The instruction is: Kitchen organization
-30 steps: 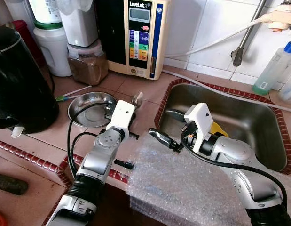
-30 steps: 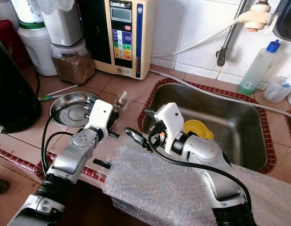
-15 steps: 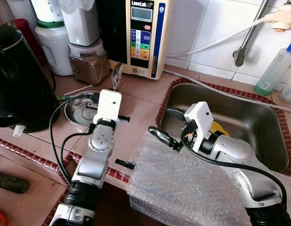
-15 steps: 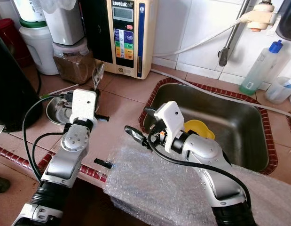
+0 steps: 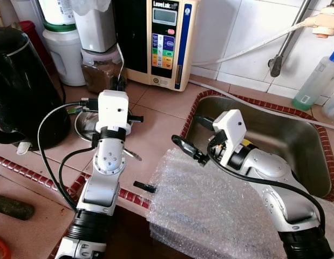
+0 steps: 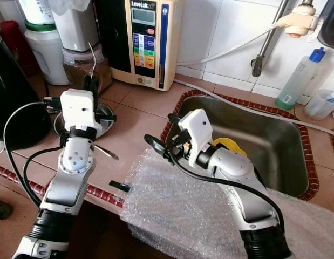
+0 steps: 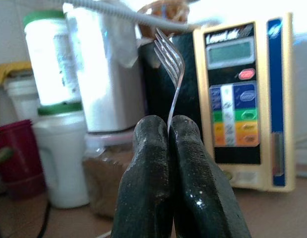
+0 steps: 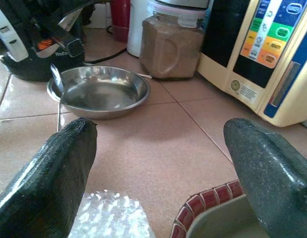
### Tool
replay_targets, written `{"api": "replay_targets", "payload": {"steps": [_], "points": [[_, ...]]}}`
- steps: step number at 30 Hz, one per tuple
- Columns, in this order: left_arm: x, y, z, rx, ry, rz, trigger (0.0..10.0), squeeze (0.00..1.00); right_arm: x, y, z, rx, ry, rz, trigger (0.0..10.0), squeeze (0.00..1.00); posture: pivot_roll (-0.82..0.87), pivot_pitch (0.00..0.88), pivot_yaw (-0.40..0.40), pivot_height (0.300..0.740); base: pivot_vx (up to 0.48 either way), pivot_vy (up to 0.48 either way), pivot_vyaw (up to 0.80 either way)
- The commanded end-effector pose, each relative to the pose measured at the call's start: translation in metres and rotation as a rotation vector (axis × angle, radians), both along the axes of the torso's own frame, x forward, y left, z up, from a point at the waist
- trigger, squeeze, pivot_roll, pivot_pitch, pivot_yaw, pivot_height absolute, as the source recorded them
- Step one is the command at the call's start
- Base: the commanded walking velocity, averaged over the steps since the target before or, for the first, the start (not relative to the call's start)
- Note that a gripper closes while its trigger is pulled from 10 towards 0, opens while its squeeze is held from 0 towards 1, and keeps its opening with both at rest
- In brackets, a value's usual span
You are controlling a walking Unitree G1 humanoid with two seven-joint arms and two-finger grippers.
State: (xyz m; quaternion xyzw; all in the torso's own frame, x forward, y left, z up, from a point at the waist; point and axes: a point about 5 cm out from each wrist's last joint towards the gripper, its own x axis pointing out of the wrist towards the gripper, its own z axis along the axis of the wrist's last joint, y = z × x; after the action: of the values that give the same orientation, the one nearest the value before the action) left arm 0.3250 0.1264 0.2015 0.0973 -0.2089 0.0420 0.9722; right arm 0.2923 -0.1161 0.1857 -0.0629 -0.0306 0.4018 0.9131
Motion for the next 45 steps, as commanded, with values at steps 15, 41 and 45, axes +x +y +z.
{"api": "replay_targets", "payload": {"steps": [15,41,45], "points": [[-0.003,-0.030,-0.008,-0.031,0.078,-0.283,0.0,0.00,0.012,-0.004,0.013,0.109,-0.019,-0.081,10.0,0.00,-0.06,0.031,-0.033,0.740,0.000,0.000,0.00],[-0.009,-0.085,-0.028,0.272,0.069,-0.591,0.0,0.00,0.023,-0.015,0.049,0.576,0.176,-0.132,10.0,0.00,-0.08,0.038,-0.023,0.740,0.000,0.000,0.00],[-0.009,-0.093,-0.027,0.309,0.042,-0.601,0.0,0.00,0.031,-0.009,0.041,0.541,0.235,-0.207,10.0,0.00,-0.08,0.037,-0.023,0.740,0.000,0.000,0.00]]}}
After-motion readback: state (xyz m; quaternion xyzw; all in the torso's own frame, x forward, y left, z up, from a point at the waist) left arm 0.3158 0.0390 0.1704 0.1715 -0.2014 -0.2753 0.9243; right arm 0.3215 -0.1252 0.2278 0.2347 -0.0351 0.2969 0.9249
